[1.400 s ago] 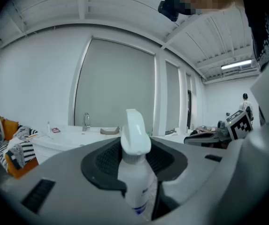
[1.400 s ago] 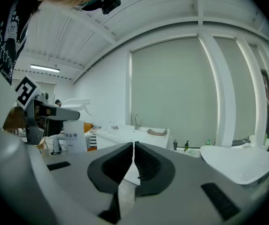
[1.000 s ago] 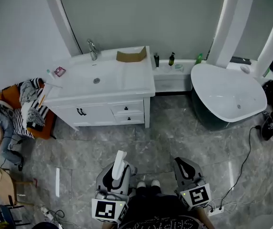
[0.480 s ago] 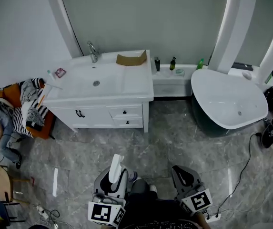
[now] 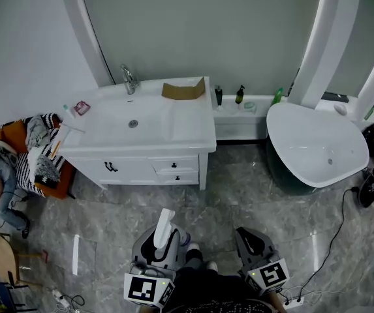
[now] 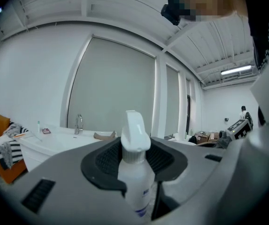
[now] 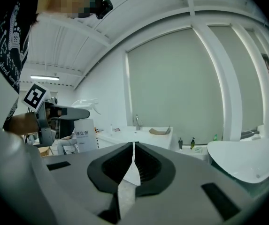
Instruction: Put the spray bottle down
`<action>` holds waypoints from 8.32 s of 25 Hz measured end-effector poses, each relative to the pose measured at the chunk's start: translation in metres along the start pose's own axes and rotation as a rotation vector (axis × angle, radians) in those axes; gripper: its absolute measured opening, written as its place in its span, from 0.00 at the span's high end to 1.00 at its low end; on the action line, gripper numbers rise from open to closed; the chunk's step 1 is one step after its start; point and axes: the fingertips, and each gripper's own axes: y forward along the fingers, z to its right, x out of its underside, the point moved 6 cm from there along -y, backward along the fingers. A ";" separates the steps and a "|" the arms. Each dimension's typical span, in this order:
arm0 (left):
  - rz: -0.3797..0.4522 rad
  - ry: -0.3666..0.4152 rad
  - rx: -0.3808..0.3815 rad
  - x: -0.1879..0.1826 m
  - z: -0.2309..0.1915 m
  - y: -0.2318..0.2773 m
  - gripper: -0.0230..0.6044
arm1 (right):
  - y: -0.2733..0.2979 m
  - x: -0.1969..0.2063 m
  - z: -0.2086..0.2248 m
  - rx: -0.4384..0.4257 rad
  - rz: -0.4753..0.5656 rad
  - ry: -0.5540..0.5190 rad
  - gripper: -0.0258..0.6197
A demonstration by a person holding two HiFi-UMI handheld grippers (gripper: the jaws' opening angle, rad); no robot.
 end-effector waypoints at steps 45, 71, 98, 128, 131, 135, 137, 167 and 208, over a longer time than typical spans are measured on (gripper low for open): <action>0.023 0.041 -0.010 -0.033 -0.094 0.156 0.72 | 0.198 -0.061 0.093 0.058 0.075 -0.078 0.92; 0.071 0.019 -0.036 -0.044 -0.092 0.236 0.72 | 0.241 -0.060 0.155 -0.004 0.062 -0.069 0.92; 0.091 0.028 0.059 -0.082 -0.231 0.320 0.72 | 0.379 -0.086 0.158 0.122 -0.018 -0.033 0.92; 0.066 -0.011 -0.071 -0.107 -0.254 0.410 0.72 | 0.444 -0.101 0.246 0.068 -0.047 0.000 0.92; 0.085 -0.011 -0.039 -0.108 -0.249 0.425 0.72 | 0.446 -0.101 0.259 0.061 -0.035 0.001 0.92; 0.132 -0.038 0.015 -0.104 -0.250 0.452 0.72 | 0.452 -0.105 0.276 0.036 -0.012 -0.012 0.92; 0.142 -0.076 0.025 -0.101 -0.253 0.462 0.72 | 0.450 -0.104 0.278 0.024 -0.014 -0.019 0.92; 0.013 0.065 0.137 -0.035 -0.243 0.573 0.72 | 0.481 -0.101 0.293 -0.023 -0.052 -0.004 0.92; 0.112 0.093 0.159 -0.001 -0.235 0.590 0.71 | 0.485 -0.090 0.288 -0.036 -0.065 0.004 0.92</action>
